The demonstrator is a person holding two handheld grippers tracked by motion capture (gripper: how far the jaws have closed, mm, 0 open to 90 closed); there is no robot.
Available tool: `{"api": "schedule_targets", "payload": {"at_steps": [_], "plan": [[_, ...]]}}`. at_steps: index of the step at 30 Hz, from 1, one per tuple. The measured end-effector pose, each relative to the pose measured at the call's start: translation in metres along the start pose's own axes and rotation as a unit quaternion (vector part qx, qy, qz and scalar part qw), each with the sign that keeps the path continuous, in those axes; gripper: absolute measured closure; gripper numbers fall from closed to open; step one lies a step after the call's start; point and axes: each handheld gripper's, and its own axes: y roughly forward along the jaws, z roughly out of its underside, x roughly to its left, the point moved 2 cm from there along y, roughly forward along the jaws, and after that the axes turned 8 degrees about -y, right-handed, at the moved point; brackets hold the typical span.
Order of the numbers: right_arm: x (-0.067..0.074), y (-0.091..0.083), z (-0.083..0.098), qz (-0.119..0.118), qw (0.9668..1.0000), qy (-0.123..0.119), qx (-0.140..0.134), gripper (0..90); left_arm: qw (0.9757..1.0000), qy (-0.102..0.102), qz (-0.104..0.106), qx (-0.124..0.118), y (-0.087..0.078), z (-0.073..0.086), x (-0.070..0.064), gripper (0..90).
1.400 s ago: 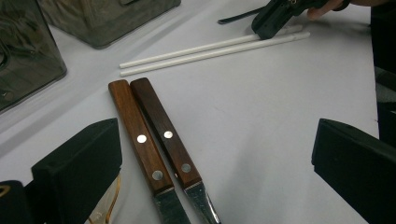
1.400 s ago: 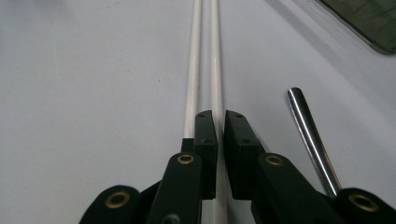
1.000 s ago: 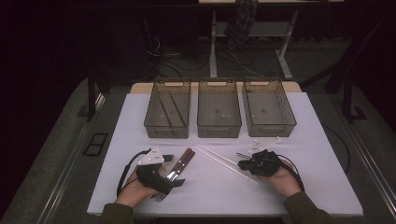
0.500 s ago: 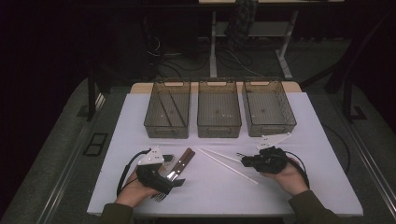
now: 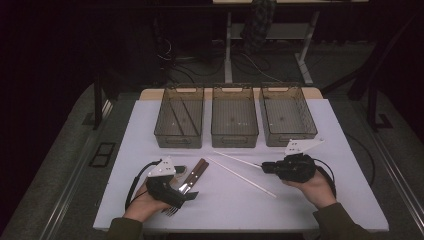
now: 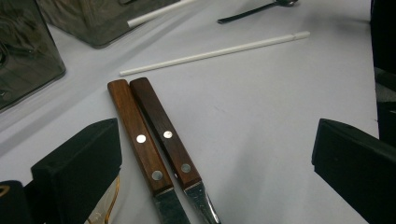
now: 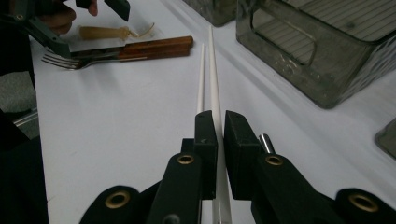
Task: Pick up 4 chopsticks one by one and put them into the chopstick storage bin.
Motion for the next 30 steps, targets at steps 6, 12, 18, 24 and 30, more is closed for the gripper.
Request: {"api": "schedule_targets", "payload": {"at_steps": [6,12,18,24,30], "plan": [[-0.002,-0.003,-0.006,0.002,0.9999,0.003,-0.014,83.9,1.0,0.0,0.004,-0.001,0.001,0.0,-0.001,0.0],[-0.005,-0.005,-0.015,0.005,0.9996,0.003,-0.027,83.9,1.0,0.0,0.007,0.0,0.002,0.0,-0.002,0.0],[-0.007,-0.005,-0.026,0.007,0.9991,0.002,-0.042,83.9,1.0,0.003,0.007,-0.001,0.002,0.001,-0.002,0.0],[-0.01,-0.002,-0.037,0.016,0.9988,0.002,-0.047,83.9,1.0,0.003,0.006,-0.003,0.002,0.001,-0.002,0.0],[-0.015,0.003,-0.046,0.023,0.9983,0.006,-0.054,83.9,1.0,0.002,0.007,-0.002,0.002,0.001,-0.001,0.0]]}}
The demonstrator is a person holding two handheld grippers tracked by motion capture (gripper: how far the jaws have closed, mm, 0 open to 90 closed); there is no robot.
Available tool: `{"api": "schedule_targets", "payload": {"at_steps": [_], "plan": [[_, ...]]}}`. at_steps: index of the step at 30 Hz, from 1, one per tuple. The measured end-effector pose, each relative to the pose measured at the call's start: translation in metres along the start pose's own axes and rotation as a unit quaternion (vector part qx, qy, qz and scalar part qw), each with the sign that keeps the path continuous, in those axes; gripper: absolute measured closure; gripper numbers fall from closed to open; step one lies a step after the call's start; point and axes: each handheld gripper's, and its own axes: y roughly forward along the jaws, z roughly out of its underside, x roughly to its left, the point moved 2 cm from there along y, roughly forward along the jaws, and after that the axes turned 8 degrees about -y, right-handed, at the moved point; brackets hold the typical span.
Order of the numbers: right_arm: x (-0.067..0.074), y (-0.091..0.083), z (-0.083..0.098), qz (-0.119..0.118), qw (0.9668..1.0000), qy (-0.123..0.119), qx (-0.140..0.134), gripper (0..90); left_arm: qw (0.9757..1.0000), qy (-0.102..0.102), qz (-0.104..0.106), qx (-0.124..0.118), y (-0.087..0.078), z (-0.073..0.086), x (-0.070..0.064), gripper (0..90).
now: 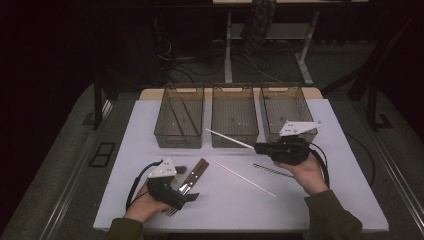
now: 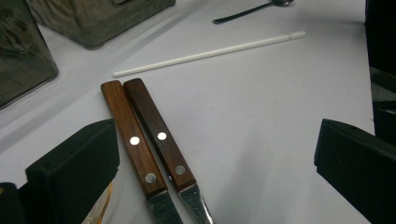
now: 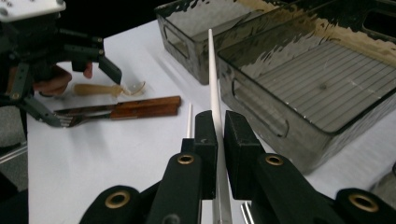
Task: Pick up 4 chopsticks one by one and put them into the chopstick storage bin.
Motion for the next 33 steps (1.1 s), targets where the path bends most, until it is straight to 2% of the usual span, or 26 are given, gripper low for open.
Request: {"api": "schedule_targets", "payload": {"at_steps": [7,14,25,33], "plan": [[-0.008,0.008,-0.011,0.007,0.9999,0.008,-0.007,83.9,1.0,0.002,-0.002,0.001,0.0,0.0,0.0,0.0],[-0.017,0.019,-0.03,0.026,0.9995,0.015,-0.006,83.9,1.0,-0.001,-0.001,-0.001,-0.001,0.0,0.0,0.0],[-0.025,0.055,-0.06,0.052,0.9985,0.016,-0.001,83.9,1.0,0.0,0.004,-0.005,-0.002,-0.001,0.0,0.0],[-0.029,0.085,-0.073,0.063,0.9977,0.024,0.009,83.8,0.9999,-0.005,0.006,-0.01,-0.003,-0.001,0.001,0.0]]}}
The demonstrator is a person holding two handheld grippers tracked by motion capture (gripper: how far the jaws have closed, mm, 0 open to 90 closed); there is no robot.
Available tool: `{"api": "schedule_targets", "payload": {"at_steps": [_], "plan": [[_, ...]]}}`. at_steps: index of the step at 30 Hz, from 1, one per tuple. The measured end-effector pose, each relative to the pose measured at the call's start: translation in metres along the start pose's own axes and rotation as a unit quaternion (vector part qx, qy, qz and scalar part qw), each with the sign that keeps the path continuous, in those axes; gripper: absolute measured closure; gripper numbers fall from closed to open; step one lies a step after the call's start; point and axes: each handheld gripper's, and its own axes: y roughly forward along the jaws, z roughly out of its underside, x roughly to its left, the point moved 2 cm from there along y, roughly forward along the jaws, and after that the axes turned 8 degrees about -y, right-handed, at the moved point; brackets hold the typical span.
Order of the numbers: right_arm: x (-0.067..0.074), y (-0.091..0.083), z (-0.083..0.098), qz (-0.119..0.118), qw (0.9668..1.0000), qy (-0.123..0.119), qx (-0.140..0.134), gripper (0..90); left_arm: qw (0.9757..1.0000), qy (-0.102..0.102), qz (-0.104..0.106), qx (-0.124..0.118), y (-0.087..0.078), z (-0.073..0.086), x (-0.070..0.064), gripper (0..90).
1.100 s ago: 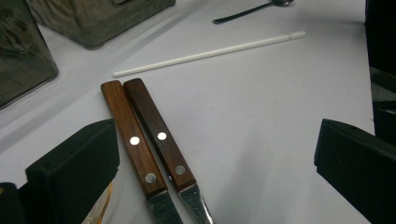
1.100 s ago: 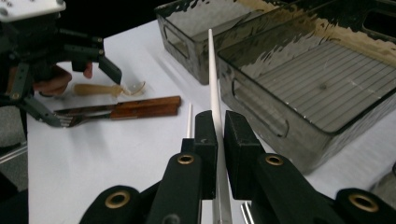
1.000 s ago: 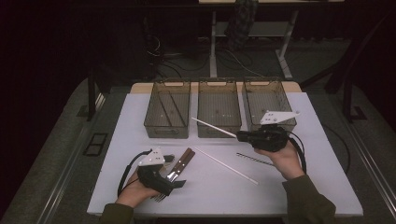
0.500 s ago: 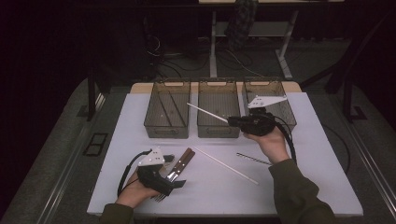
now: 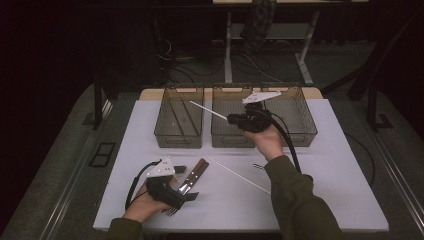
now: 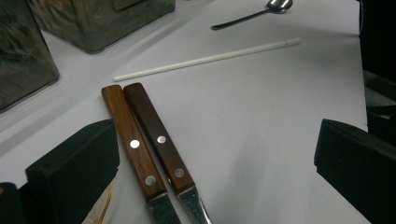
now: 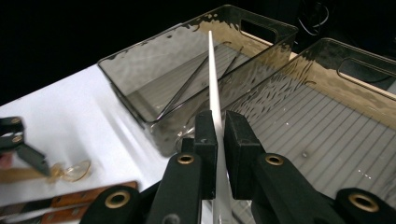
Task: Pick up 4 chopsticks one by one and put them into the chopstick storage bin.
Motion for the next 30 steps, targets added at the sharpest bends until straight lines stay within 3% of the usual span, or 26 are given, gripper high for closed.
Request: {"api": "schedule_targets", "payload": {"at_steps": [20,30], "plan": [[0.0,0.078,-0.03,0.031,0.9983,0.012,0.049,83.8,1.0,-0.001,-0.001,0.0,0.0,0.0,0.001,0.0],[0.011,0.116,-0.043,0.039,0.9964,0.001,0.076,83.8,1.0,-0.004,0.0,-0.003,-0.001,-0.001,0.001,0.0]]}}
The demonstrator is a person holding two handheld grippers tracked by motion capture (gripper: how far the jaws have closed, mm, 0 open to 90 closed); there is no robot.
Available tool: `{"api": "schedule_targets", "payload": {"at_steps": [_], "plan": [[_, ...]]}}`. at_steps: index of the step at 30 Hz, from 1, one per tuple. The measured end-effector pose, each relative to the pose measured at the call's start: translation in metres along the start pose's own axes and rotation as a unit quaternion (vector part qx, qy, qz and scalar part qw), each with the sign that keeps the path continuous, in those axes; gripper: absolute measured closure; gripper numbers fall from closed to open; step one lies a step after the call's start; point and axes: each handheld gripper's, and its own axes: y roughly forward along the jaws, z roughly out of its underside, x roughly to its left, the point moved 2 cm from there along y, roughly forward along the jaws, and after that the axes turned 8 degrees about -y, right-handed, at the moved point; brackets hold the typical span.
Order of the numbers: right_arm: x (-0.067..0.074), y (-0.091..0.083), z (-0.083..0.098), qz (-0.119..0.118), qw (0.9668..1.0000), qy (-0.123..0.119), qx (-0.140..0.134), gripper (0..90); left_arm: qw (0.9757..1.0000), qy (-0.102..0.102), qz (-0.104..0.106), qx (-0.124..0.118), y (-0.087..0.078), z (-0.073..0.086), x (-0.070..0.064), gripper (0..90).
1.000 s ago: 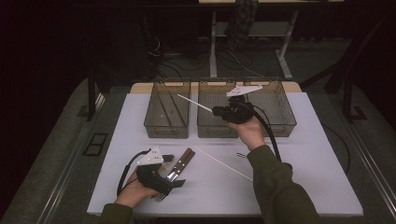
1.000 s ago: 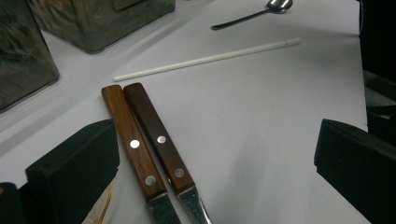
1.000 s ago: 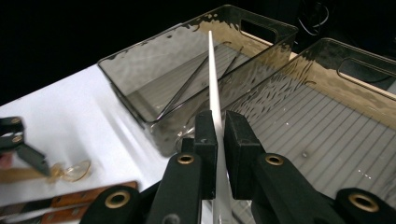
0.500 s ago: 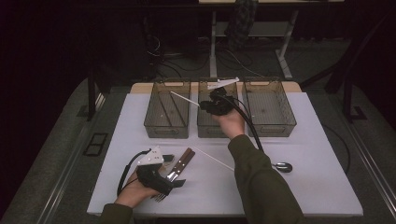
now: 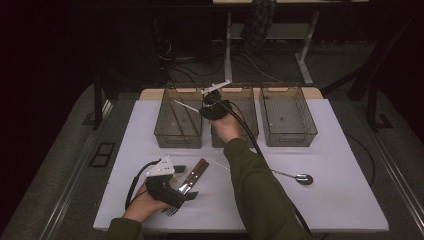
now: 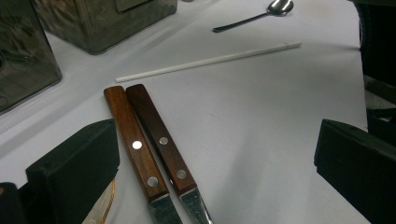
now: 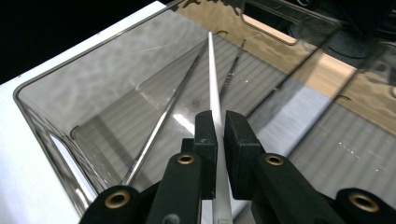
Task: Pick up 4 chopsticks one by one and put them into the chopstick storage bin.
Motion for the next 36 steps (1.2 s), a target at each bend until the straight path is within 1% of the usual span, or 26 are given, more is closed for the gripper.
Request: {"api": "schedule_targets", "payload": {"at_steps": [2,7,12,16,17,18,19,22,26,28,31,34,36], "plan": [[0.004,0.006,-0.004,-0.001,1.0,0.0,0.004,83.7,1.0,0.0,0.0,-0.001,0.0,0.0,0.0,0.0],[0.013,0.018,-0.013,0.0,0.9999,-0.008,0.013,83.7,1.0,0.001,0.001,-0.002,-0.001,0.0,0.0,0.0],[0.02,0.031,-0.02,0.0,0.9997,-0.009,0.025,83.7,1.0,-0.001,0.001,-0.005,-0.002,0.0,0.0,0.0],[0.024,0.039,-0.025,0.011,0.9994,-0.011,0.03,83.2,1.0,-0.002,0.003,-0.006,-0.002,0.0,0.0,0.0],[0.025,0.041,-0.025,0.009,0.9995,-0.011,0.028,82.1,1.0,-0.002,0.003,-0.005,-0.002,0.0,0.0,0.0],[0.025,0.042,-0.026,0.001,0.9997,-0.01,0.024,78.0,1.0,-0.001,0.003,-0.005,-0.002,0.0,0.0,0.0],[0.025,0.043,-0.027,-0.005,0.9998,-0.005,0.021,69.3,1.0,-0.002,0.004,-0.005,-0.002,0.0,0.0,0.0],[0.027,0.039,-0.028,-0.002,0.9998,-0.008,0.017,61.2,1.0,-0.001,0.003,-0.005,-0.002,0.0,0.001,0.0],[0.024,0.029,-0.027,-0.008,0.9999,-0.002,0.01,55.9,1.0,0.0,0.003,-0.004,-0.002,0.0,0.0,0.0],[0.022,0.023,-0.026,-0.018,0.9998,0.004,0.003,53.7,1.0,0.0,0.002,-0.003,-0.001,0.0,0.0,0.0],[0.02,0.012,-0.021,-0.032,0.9994,0.005,-0.009,51.1,1.0,0.002,0.002,-0.001,-0.001,0.0,0.001,0.0],[0.018,0.001,-0.014,-0.052,0.9985,0.002,-0.017,47.5,1.0,0.004,0.001,-0.002,-0.001,0.0,0.0,0.0],[0.018,-0.007,-0.008,-0.059,0.998,-0.006,-0.021,45.3,1.0,0.003,0.001,-0.001,-0.001,0.0,0.0,0.0]]}}
